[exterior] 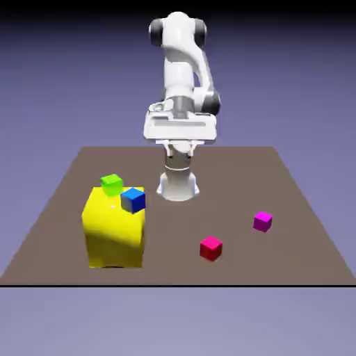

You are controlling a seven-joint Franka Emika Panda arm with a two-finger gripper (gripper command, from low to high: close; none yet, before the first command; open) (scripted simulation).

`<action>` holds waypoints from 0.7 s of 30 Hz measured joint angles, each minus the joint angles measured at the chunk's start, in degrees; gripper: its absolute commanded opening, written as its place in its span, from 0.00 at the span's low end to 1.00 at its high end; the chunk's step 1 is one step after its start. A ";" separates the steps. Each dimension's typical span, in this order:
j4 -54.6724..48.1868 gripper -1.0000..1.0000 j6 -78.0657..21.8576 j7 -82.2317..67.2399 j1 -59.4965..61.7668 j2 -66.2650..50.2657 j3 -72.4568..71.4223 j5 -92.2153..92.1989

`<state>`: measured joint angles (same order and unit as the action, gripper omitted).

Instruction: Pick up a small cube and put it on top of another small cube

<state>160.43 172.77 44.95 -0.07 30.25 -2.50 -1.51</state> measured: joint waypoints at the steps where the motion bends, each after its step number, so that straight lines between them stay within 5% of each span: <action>1: -0.47 0.50 -1.02 2.06 0.51 -2.00 -2.08 -1.25; 21: -9.96 0.50 -21.52 43.36 10.68 -41.99 -43.61 -26.23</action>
<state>150.47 151.25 88.31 10.61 -11.74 -46.11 -27.74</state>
